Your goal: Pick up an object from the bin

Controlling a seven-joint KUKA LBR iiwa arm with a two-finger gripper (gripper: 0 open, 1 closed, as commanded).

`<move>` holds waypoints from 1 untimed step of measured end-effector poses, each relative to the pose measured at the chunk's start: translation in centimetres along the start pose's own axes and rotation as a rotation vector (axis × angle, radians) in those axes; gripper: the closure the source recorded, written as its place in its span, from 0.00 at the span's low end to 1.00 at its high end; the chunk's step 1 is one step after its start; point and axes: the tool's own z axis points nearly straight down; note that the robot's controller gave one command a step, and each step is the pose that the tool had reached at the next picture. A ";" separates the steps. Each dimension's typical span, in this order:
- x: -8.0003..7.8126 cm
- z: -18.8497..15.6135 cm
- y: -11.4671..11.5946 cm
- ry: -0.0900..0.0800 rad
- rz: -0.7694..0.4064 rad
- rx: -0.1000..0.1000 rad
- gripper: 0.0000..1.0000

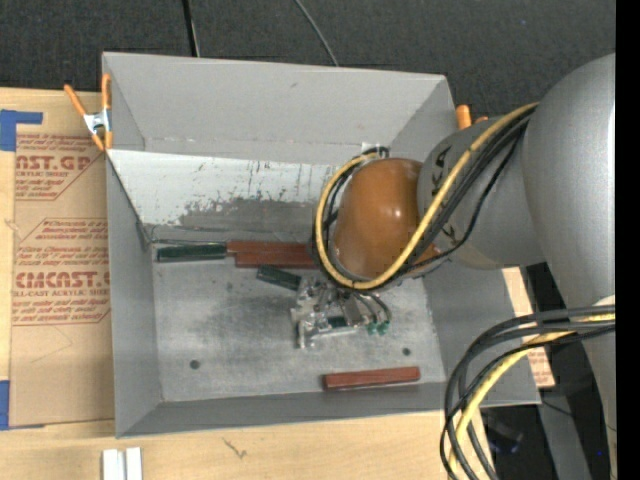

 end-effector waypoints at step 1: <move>0.0 0.0 0.0 0.000 0.000 0.000 1.00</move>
Offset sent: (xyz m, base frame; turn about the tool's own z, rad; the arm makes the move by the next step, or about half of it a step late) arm 0.0251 -0.0386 0.0618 -0.3326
